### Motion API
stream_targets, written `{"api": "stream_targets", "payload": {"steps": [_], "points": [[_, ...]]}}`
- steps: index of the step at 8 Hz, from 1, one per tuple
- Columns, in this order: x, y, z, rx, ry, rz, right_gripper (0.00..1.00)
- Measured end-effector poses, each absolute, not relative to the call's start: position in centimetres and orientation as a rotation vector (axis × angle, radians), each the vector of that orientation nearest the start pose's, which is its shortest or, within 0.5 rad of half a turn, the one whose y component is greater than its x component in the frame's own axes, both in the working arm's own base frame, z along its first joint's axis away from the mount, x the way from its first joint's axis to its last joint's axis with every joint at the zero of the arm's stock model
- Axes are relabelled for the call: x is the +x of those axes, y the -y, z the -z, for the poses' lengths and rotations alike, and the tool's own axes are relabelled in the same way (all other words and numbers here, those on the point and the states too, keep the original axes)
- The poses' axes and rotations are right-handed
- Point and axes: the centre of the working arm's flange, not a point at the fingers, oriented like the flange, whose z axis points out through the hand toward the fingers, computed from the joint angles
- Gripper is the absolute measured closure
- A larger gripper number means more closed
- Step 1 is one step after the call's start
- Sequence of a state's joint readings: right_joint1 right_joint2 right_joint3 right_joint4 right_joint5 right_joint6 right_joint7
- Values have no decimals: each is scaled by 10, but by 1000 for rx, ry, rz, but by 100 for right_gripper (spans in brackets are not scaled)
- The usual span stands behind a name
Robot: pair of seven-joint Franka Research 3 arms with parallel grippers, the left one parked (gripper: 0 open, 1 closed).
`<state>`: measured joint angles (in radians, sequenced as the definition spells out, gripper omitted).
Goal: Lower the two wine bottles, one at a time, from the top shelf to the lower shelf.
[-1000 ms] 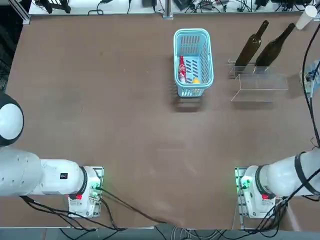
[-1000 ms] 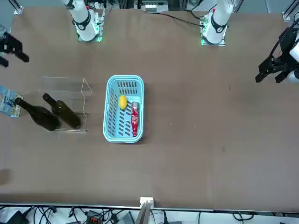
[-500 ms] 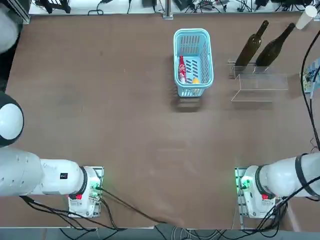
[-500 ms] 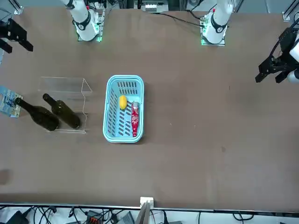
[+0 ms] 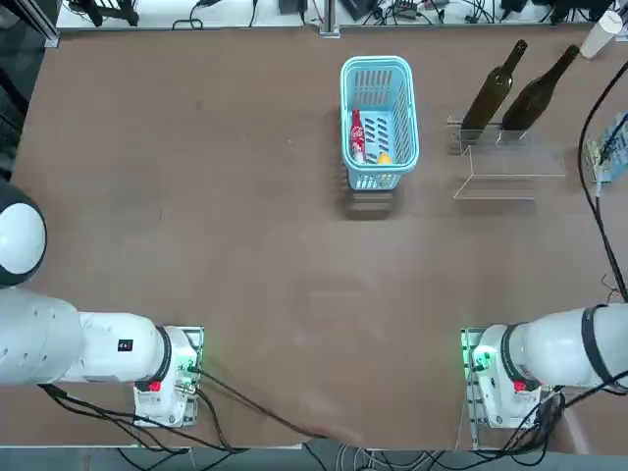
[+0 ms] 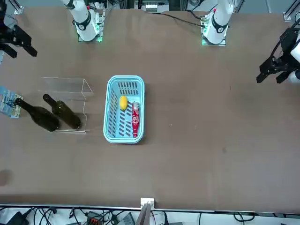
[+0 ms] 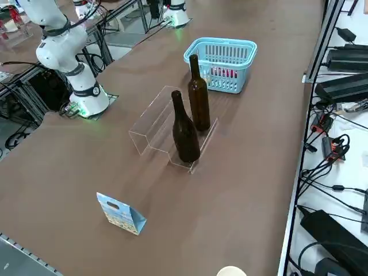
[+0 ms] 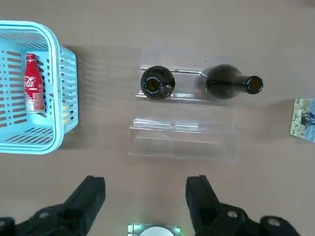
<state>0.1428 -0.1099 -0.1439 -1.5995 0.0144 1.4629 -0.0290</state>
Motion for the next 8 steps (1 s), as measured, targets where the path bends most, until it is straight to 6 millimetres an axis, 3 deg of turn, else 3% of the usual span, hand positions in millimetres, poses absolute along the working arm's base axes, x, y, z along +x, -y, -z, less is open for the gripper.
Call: {"api": "stream_targets", "payload": {"steps": [2,8], "points": [[514,5,-650,-3111,43,-4,0],[526,11,-645,-3118,25,115,0]]}}
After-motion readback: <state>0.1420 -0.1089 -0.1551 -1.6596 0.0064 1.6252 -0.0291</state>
